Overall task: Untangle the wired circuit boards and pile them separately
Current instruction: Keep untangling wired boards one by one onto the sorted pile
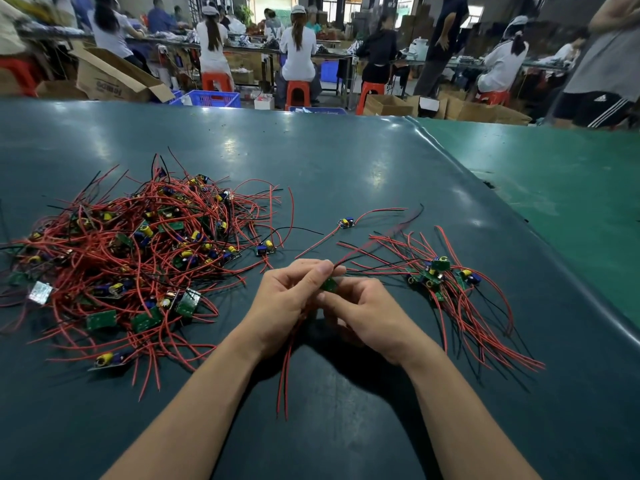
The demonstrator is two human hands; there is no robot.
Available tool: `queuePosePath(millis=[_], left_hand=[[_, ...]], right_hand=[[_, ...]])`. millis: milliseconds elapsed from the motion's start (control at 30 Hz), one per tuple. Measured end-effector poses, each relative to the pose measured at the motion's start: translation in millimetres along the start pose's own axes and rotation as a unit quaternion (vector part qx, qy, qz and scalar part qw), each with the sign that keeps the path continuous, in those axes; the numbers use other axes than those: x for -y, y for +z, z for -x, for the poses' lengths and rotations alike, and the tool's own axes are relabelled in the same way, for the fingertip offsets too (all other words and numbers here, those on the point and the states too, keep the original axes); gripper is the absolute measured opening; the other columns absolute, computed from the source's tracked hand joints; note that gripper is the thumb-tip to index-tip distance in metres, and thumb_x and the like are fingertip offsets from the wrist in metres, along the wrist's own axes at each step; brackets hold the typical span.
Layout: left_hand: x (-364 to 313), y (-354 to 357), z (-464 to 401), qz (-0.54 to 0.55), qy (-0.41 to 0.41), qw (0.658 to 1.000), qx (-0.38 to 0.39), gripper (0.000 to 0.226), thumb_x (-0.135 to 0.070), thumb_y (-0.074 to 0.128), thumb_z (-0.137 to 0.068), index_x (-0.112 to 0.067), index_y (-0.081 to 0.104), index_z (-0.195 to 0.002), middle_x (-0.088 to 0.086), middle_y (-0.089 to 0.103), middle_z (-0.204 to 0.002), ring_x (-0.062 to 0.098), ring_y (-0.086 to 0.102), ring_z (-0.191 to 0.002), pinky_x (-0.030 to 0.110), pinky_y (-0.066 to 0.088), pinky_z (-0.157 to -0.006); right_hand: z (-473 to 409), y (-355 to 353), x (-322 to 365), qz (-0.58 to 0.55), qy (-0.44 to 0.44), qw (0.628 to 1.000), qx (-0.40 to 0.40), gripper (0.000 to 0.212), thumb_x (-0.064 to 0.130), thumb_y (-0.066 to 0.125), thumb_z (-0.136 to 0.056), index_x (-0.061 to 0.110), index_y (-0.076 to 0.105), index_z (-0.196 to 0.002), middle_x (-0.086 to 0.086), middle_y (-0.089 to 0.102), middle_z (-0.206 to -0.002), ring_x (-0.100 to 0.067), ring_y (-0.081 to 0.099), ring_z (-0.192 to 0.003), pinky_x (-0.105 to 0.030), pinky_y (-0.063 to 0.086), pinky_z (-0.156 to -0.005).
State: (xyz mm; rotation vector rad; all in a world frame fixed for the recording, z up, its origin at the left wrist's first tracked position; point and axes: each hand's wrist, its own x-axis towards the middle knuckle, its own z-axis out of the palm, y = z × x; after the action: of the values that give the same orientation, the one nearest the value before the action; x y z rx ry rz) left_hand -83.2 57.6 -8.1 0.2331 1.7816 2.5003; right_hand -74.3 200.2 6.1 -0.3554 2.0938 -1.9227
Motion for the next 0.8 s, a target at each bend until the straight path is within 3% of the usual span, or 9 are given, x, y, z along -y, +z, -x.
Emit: queuePosePath(millis=[100, 167, 300, 367, 467, 533, 567, 700, 800], left_hand=[[-2.0, 1.6, 1.3, 0.001, -0.011, 1.000, 0.003, 0.032, -0.038, 0.065, -0.080, -0.012, 0.079, -0.093, 0.014, 0.071, -0.088, 0.027, 0.066, -0.074, 0.036, 0.055, -0.066], [-3.6, -1.4, -0.6, -0.041, 0.027, 0.996, -0.074, 0.036, -0.046, 0.063, -0.082, -0.015, 0.079, -0.091, 0.013, 0.071, -0.084, 0.026, 0.061, -0.073, 0.037, 0.049, -0.068], [-4.5, -12.8, -7.1, -0.174, 0.194, 0.928, -0.266, 0.028, -0.024, 0.056, -0.099, -0.018, 0.074, -0.079, -0.009, 0.068, -0.067, 0.004, 0.056, -0.061, 0.020, 0.045, -0.060], [-2.4, -15.7, -7.4, -0.237, 0.222, 0.893, -0.312, 0.028, -0.022, 0.054, -0.100, -0.020, 0.073, -0.079, -0.005, 0.068, -0.072, 0.011, 0.059, -0.063, 0.024, 0.046, -0.061], [3.0, -18.4, -7.7, -0.419, 0.259, 0.810, -0.318, 0.019, -0.021, 0.058, -0.093, -0.012, 0.073, -0.086, 0.003, 0.066, -0.083, 0.023, 0.057, -0.077, 0.035, 0.044, -0.077], [4.6, -17.9, -10.7, -0.528, 0.257, 0.761, -0.276, 0.017, -0.016, 0.064, -0.088, -0.009, 0.071, -0.102, 0.009, 0.063, -0.099, 0.029, 0.054, -0.096, 0.037, 0.040, -0.090], [5.3, -18.2, -13.2, -0.572, 0.243, 0.743, -0.247, 0.028, -0.016, 0.066, -0.086, -0.009, 0.068, -0.114, 0.012, 0.060, -0.110, 0.032, 0.051, -0.106, 0.038, 0.039, -0.096], [8.4, -25.6, -19.8, -0.667, 0.107, 0.710, -0.199, 0.070, -0.036, 0.053, -0.093, -0.013, 0.024, -0.153, 0.008, 0.028, -0.157, 0.026, 0.019, -0.145, 0.041, 0.017, -0.118], [11.1, -30.6, -22.2, -0.701, 0.013, 0.689, -0.184, 0.069, -0.044, 0.039, -0.098, -0.013, 0.014, -0.155, 0.006, 0.023, -0.160, 0.024, 0.016, -0.146, 0.040, 0.010, -0.118]], right_hand=[[1.5, 1.1, 1.0, -0.010, -0.020, 1.000, -0.020, 0.019, 0.014, 0.065, -0.094, 0.010, 0.066, -0.075, 0.008, 0.055, -0.049, 0.000, 0.041, -0.037, -0.012, 0.030, -0.037], [-2.1, 2.7, -0.2, -0.018, -0.077, 0.990, -0.114, 0.022, 0.016, 0.068, -0.091, 0.003, 0.067, -0.073, 0.005, 0.055, -0.051, -0.003, 0.042, -0.040, -0.015, 0.031, -0.040], [-11.3, -7.8, 0.4, -0.126, -0.149, 0.901, -0.388, 0.025, 0.022, 0.069, -0.091, 0.013, 0.067, -0.069, -0.001, 0.060, -0.055, -0.009, 0.039, -0.036, -0.018, 0.028, -0.036], [-11.9, -14.8, 1.2, -0.216, -0.138, 0.856, -0.449, 0.025, 0.027, 0.062, -0.096, 0.018, 0.069, -0.074, -0.002, 0.066, -0.060, -0.009, 0.039, -0.032, -0.016, 0.027, -0.034], [-12.1, -22.6, -0.3, -0.336, -0.045, 0.825, -0.452, 0.023, 0.032, 0.052, -0.101, 0.011, 0.062, -0.097, -0.006, 0.071, -0.073, -0.008, 0.041, -0.033, -0.015, 0.030, -0.033], [-11.9, -22.3, -1.7, -0.349, 0.015, 0.845, -0.406, 0.028, 0.033, 0.051, -0.101, 0.007, 0.061, -0.103, -0.005, 0.073, -0.075, -0.006, 0.045, -0.034, -0.014, 0.033, -0.034], [-11.8, -19.8, -1.9, -0.333, 0.028, 0.865, -0.375, 0.029, 0.033, 0.051, -0.101, 0.007, 0.063, -0.101, -0.004, 0.074, -0.074, -0.007, 0.047, -0.036, -0.014, 0.034, -0.034], [-13.4, -6.5, -3.1, -0.227, 0.017, 0.925, -0.303, 0.033, 0.033, 0.054, -0.099, 0.007, 0.070, -0.087, -0.004, 0.070, -0.067, -0.011, 0.050, -0.037, -0.018, 0.032, -0.034], [-12.8, -1.8, -3.5, -0.183, 0.027, 0.942, -0.280, 0.033, 0.031, 0.056, -0.099, 0.006, 0.071, -0.085, -0.004, 0.069, -0.064, -0.012, 0.050, -0.038, -0.018, 0.033, -0.035]])
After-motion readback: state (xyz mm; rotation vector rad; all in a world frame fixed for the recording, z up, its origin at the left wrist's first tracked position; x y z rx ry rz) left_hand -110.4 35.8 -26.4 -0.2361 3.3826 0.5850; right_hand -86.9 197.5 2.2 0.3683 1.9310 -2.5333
